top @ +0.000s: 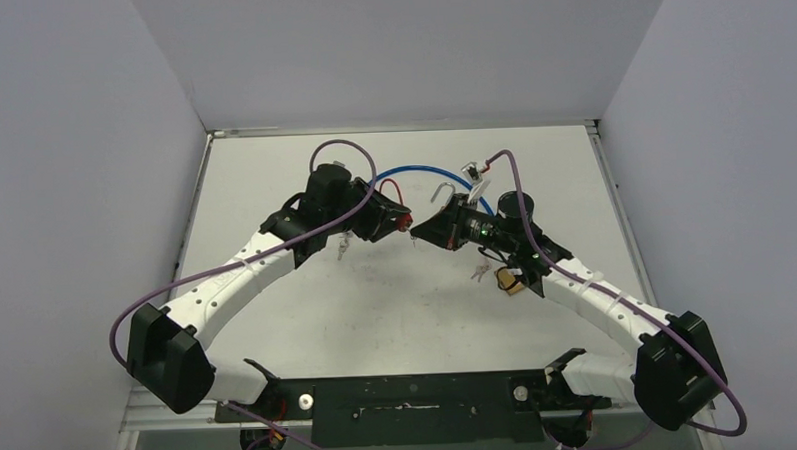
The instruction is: Unlock with the key
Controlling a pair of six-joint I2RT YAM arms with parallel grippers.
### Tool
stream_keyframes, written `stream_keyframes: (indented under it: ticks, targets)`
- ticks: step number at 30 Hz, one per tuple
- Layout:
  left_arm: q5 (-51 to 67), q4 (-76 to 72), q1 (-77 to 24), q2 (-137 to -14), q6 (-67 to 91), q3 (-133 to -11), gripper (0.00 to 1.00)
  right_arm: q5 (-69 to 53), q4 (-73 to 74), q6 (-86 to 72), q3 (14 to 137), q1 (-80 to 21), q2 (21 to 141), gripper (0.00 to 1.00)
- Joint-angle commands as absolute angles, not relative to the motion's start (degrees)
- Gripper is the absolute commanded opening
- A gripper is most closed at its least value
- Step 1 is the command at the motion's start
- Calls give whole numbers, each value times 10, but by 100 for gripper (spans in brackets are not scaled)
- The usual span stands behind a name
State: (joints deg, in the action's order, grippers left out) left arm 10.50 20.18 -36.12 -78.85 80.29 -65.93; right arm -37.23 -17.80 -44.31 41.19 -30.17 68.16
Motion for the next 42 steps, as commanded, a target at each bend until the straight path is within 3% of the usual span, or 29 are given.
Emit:
stream_keyframes:
  ticks: [1,14,32,42]
  targets:
    - [112,174,-374,-761,793,-667,0,-335,-171,-461,449,-294,690,0]
    - [58,196,-412,-778,779,-678,0,-282,-13,-484,532,-300,738,0]
    - [39,194,-418,-767,917,-672,0,-223,-182,-418,452,-364,717,0]
    - [49,179,-417,-763,946,-661,0,-186,-123,-402,499,-381,739,0]
